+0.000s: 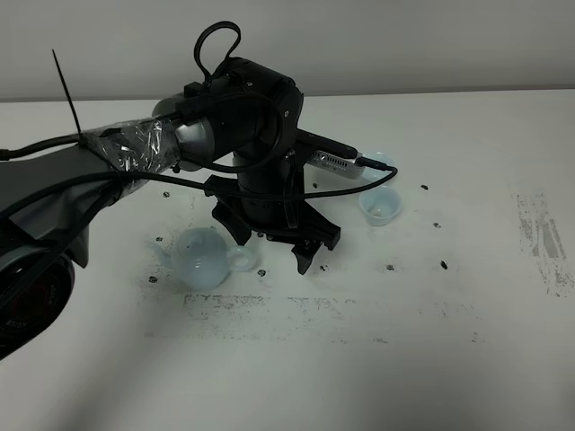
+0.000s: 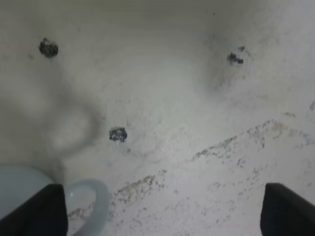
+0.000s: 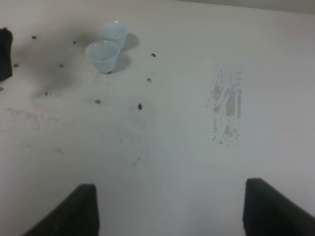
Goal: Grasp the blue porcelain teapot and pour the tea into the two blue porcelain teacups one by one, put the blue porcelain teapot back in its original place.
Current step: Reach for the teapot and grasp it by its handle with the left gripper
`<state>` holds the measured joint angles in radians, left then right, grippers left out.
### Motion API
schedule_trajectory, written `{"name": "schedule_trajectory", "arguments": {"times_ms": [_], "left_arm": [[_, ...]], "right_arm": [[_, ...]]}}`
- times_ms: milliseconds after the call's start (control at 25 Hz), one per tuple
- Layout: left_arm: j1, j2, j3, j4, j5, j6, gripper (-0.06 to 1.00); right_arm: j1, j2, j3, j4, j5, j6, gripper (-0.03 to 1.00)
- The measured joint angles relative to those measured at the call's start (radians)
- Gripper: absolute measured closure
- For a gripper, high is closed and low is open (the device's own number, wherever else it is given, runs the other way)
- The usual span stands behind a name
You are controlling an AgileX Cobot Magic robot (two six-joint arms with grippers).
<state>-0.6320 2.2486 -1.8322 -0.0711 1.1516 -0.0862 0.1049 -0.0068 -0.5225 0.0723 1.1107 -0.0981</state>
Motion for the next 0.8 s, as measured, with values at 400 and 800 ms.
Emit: {"name": "schedule_trajectory", "arguments": {"times_ms": [400, 800], "left_arm": [[0.000, 0.000, 0.000, 0.000, 0.041, 0.027, 0.19], [0.000, 0.000, 0.000, 0.000, 0.041, 0.070, 0.19]], "right_arm": [[0.000, 0.000, 0.000, 0.000, 0.000, 0.000, 0.38], [0.000, 0.000, 0.000, 0.000, 0.000, 0.000, 0.38]]}}
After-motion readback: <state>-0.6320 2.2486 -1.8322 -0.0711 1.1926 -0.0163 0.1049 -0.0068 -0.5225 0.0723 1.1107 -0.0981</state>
